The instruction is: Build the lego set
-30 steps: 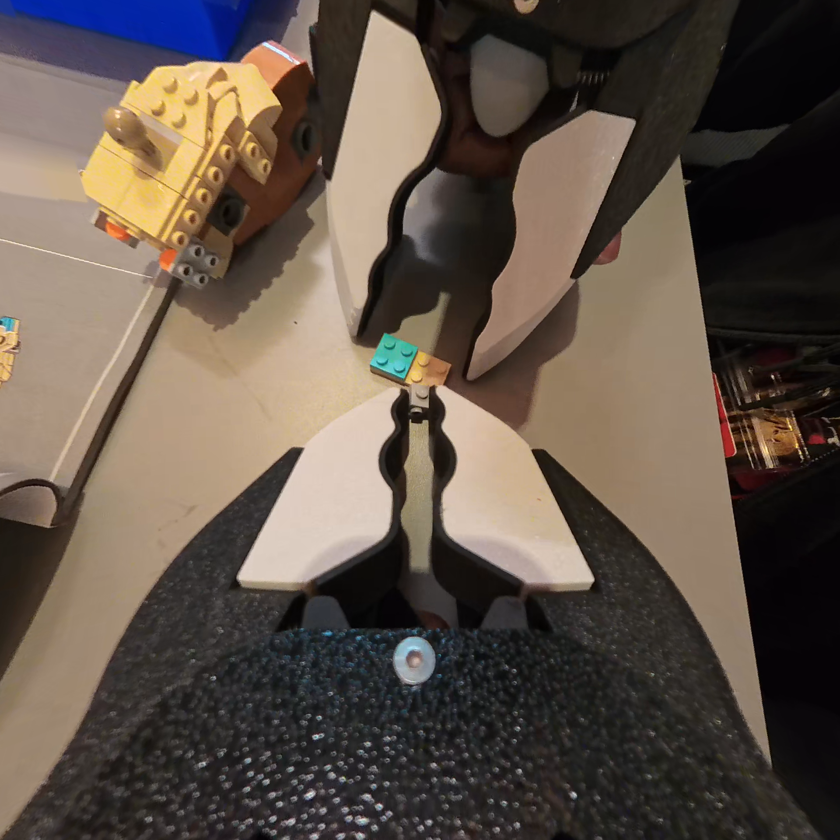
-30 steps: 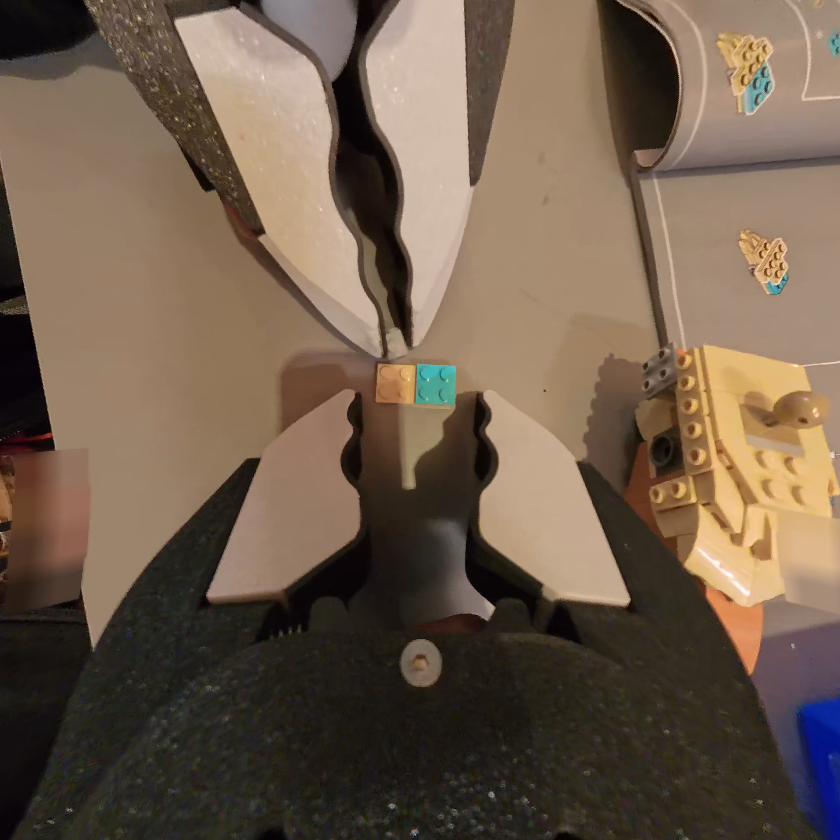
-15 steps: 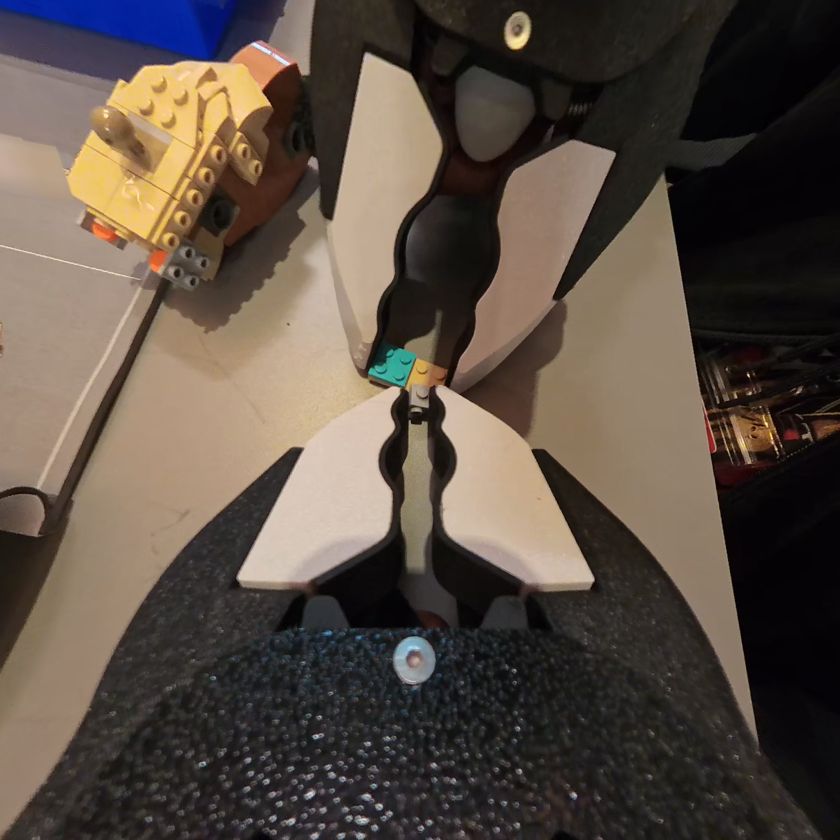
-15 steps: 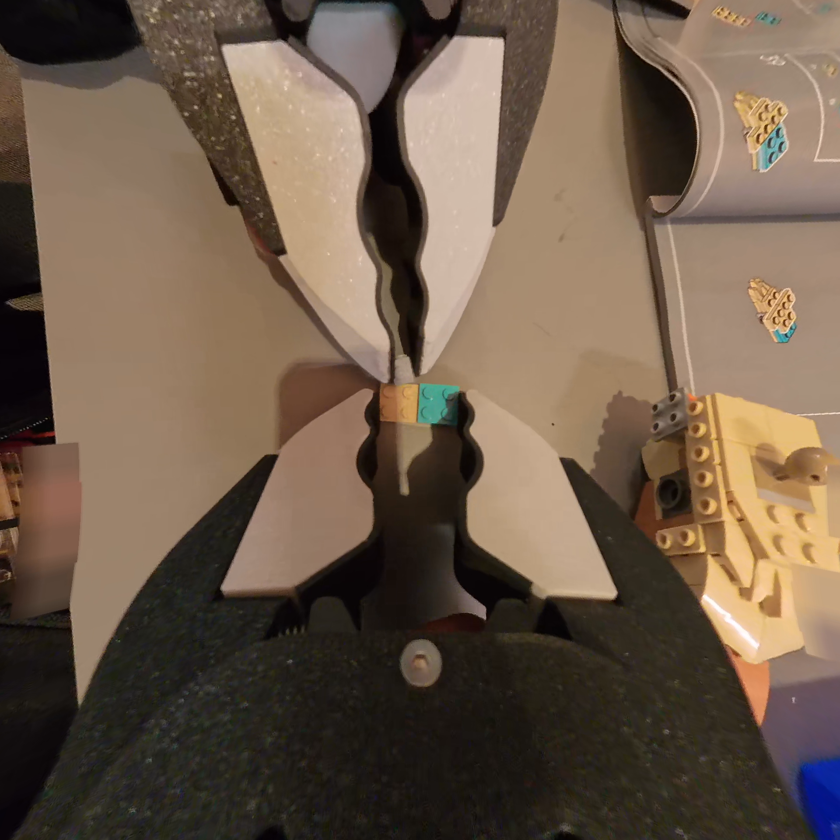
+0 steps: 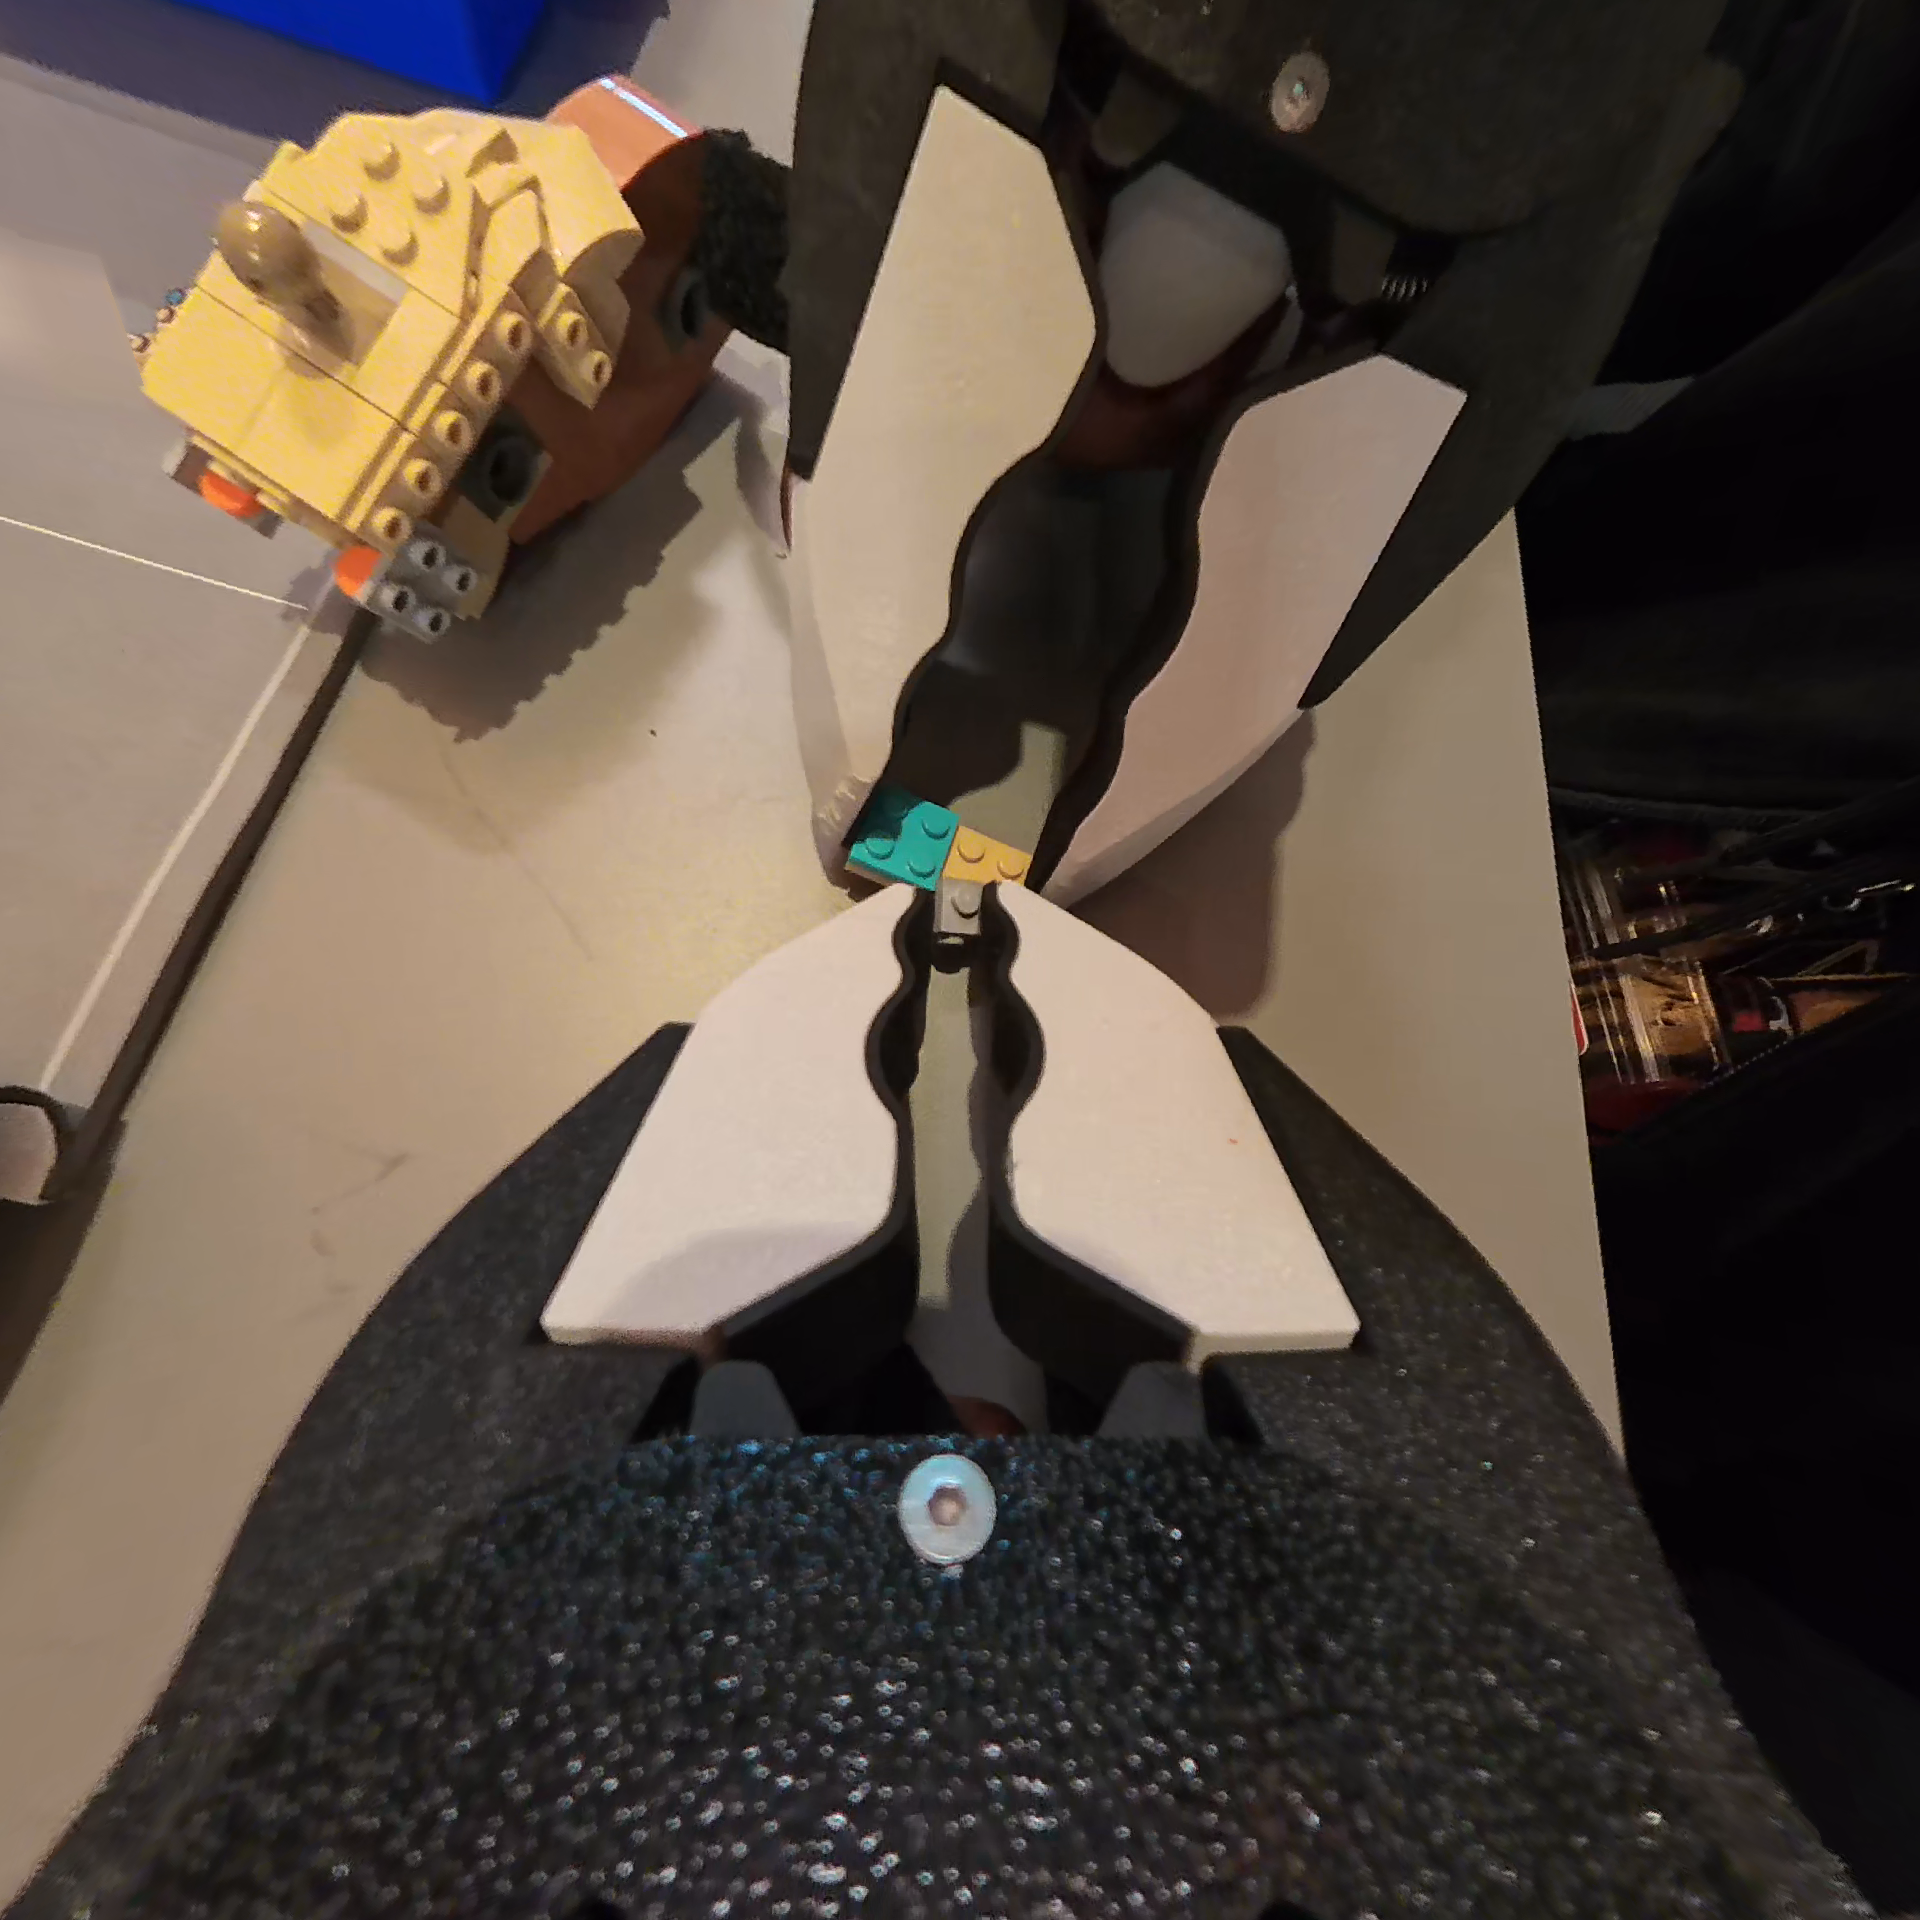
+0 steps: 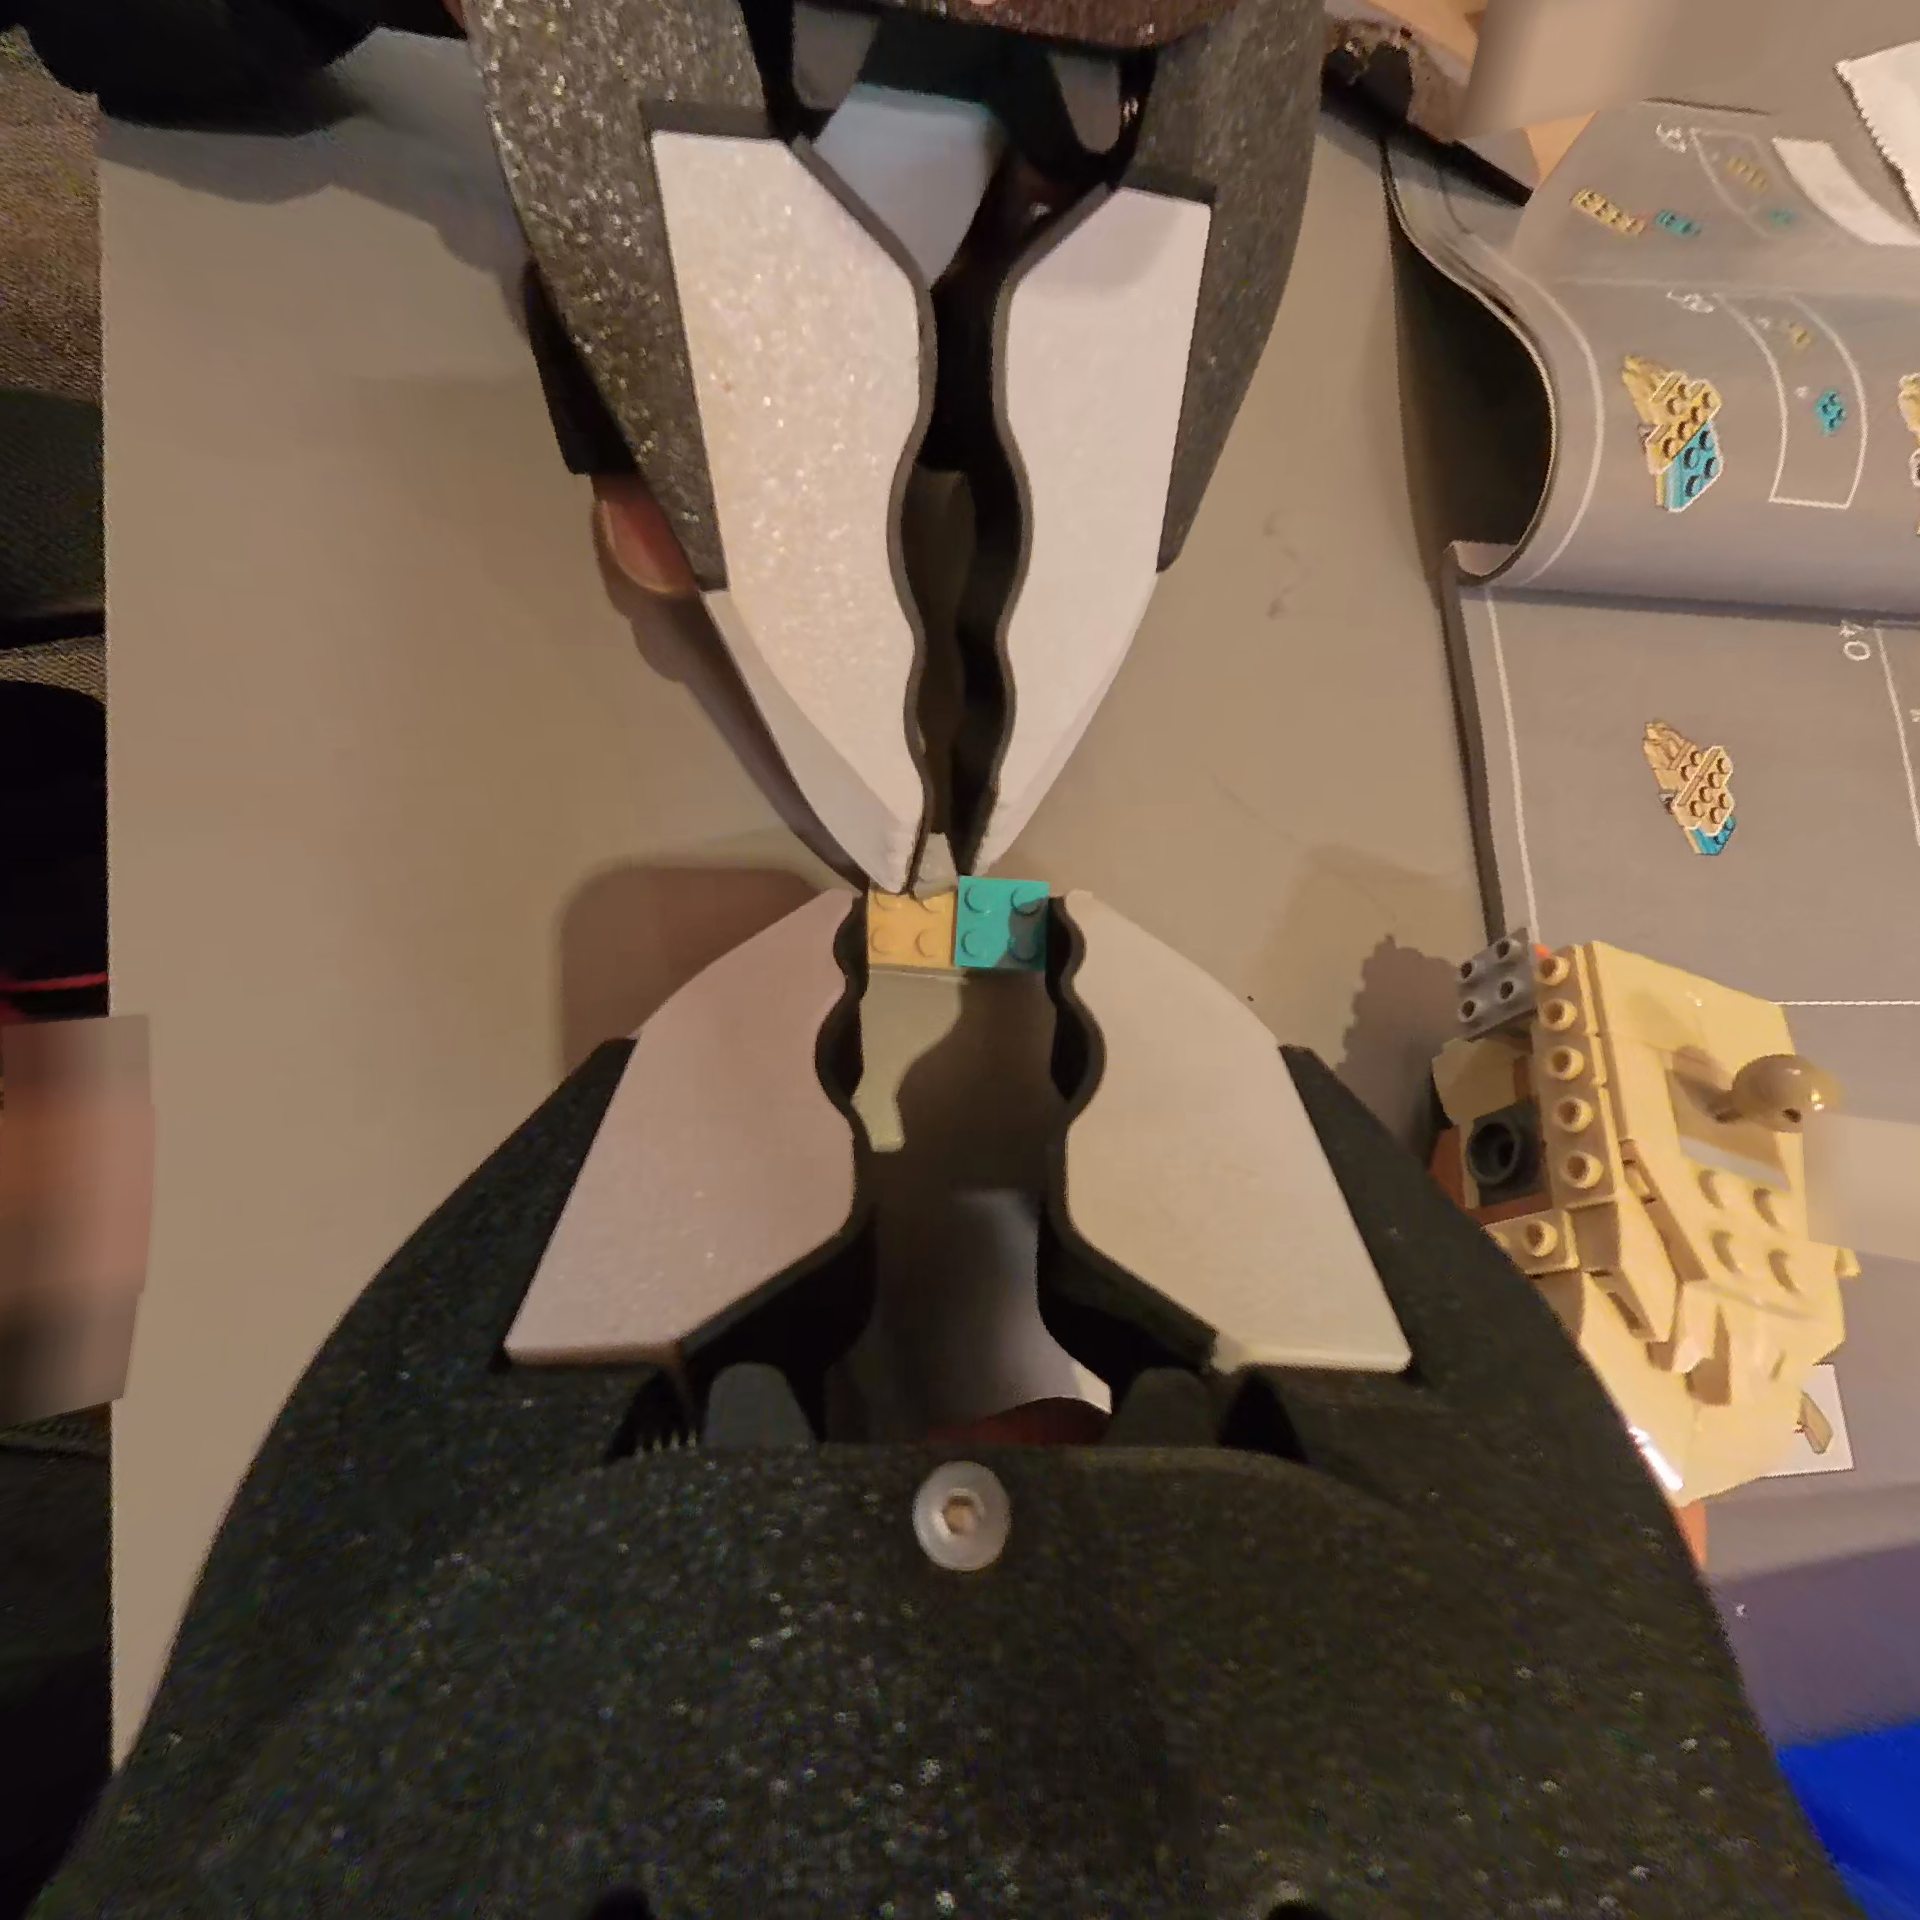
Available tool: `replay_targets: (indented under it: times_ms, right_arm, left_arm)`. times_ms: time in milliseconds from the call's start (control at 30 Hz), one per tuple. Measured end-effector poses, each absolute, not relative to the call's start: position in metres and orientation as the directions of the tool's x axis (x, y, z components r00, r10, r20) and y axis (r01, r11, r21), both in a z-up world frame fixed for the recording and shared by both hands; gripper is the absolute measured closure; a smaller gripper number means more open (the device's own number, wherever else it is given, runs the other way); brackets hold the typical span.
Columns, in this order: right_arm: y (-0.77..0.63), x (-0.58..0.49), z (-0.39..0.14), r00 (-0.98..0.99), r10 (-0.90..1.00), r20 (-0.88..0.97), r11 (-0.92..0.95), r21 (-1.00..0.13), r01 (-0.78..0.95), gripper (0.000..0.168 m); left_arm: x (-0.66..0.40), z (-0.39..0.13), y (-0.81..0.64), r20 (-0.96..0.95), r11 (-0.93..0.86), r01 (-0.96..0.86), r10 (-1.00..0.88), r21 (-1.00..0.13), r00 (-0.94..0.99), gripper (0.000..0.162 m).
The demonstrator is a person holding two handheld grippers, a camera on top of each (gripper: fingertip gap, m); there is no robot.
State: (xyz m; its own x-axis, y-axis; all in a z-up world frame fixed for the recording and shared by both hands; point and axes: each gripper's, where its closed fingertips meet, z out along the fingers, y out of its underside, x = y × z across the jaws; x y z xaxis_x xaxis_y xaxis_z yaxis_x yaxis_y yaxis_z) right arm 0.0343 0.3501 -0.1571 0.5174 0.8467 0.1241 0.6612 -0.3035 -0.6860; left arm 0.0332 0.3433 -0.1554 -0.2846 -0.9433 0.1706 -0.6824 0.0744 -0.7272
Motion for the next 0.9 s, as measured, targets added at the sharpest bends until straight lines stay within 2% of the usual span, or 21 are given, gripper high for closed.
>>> replay_targets:
  times_ms: [33, 300, 500, 733, 900]
  right_arm:
    - [0.350, 0.035, -0.157, 0.516, 0.847, 0.128, -0.301, -0.685, 0.663, 0.136]
    - [0.349, 0.034, -0.160, 0.502, 0.851, 0.155, -0.285, -0.667, 0.689, 0.136]
    - [0.350, 0.036, -0.159, 0.507, 0.848, 0.156, -0.286, -0.671, 0.684, 0.136]
    - [0.351, 0.036, -0.160, 0.511, 0.845, 0.157, -0.290, -0.668, 0.685, 0.136]
    - [0.350, 0.037, -0.162, 0.511, 0.845, 0.159, -0.295, -0.659, 0.692, 0.136]
  left_arm:
    - [0.033, -0.156, 0.343, 0.170, 0.073, -0.685, -0.945, -0.725, -0.280, 0.154]
    - [0.034, -0.159, 0.343, 0.109, 0.104, -0.691, -0.960, -0.715, -0.258, 0.145]
    - [0.020, -0.148, 0.352, 0.099, 0.067, -0.659, -0.972, -0.749, -0.211, 0.138]
    - [0.001, -0.157, 0.367, 0.044, 0.054, -0.725, -0.992, -0.687, -0.116, 0.139]
    - [0.010, -0.162, 0.365, -0.066, 0.139, -0.735, -0.990, -0.664, -0.128, 0.151]
